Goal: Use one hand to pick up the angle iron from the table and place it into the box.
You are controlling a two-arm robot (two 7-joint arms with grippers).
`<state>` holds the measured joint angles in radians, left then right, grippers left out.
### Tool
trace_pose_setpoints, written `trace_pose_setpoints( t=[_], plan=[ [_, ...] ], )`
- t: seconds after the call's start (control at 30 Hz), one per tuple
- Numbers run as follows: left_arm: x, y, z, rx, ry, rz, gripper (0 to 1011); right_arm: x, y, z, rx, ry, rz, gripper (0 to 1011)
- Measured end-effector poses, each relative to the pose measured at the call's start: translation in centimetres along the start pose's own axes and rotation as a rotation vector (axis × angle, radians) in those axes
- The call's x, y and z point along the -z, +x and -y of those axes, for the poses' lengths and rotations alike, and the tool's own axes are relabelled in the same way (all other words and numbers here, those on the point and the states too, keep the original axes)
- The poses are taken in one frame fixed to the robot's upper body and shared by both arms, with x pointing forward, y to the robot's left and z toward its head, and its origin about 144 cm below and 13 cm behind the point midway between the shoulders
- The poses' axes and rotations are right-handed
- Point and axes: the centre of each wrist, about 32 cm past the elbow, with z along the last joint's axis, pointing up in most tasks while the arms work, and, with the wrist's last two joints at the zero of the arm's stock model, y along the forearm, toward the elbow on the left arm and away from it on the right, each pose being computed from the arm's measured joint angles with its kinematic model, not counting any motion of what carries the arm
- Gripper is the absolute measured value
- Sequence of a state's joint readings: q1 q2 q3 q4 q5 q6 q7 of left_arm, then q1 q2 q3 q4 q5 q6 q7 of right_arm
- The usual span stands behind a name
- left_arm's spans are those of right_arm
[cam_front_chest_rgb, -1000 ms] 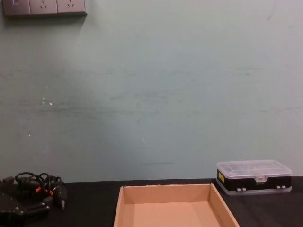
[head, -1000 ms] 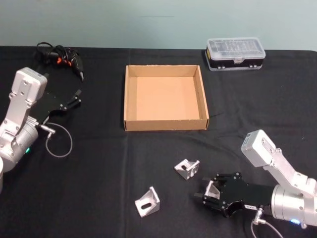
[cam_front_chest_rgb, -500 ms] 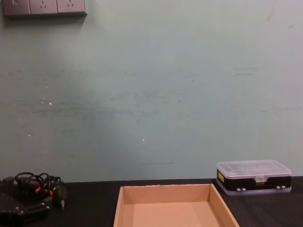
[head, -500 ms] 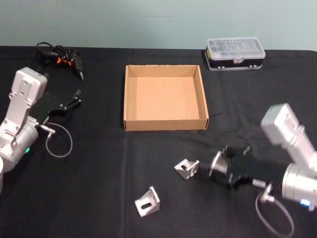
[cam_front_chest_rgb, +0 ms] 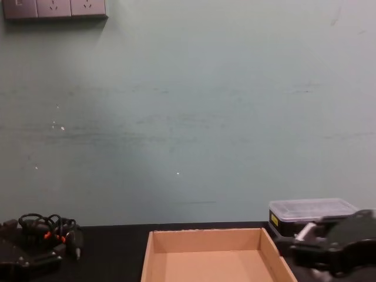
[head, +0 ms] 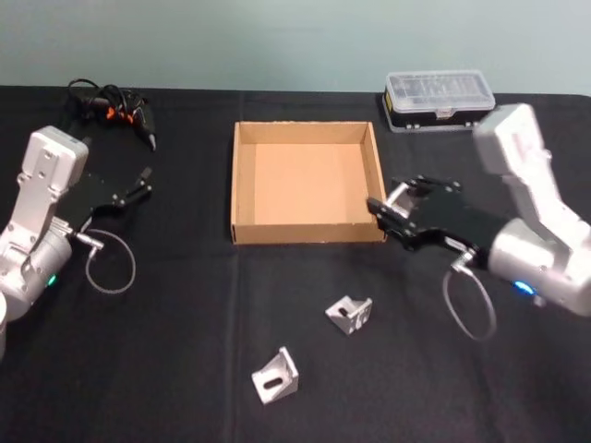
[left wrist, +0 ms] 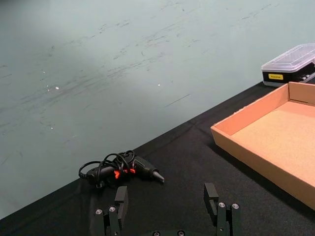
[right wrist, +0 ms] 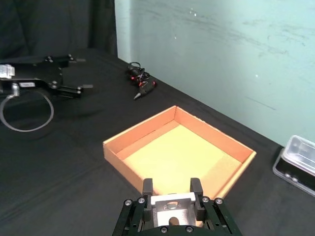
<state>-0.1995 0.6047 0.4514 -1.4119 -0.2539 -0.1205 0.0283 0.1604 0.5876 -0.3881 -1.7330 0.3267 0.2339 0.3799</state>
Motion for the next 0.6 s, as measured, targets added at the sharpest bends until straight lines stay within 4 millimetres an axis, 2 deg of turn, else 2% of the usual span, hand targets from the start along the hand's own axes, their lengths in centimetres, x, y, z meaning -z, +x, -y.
trace_pose_setpoints(
  t=[0.1,0.13,0.23,0.6],
  plan=[
    [0.0,0.0,0.0,0.0,0.0,0.0,1011,0.4,0.0,-2.3,0.0,-0.017,0.003,453],
    [0.0,0.0,0.0,0.0,0.0,0.0,1011,0.4,0.0,-2.3,0.0,-0.017,0.003,452],
    [0.0,0.0,0.0,0.0,0.0,0.0,1011,0.7,0.0,-4.2,0.001,-0.03,0.001,453],
    [0.0,0.0,0.0,0.0,0.0,0.0,1012,0.5,0.9,-7.5,0.026,-0.034,0.001,453]
  ],
)
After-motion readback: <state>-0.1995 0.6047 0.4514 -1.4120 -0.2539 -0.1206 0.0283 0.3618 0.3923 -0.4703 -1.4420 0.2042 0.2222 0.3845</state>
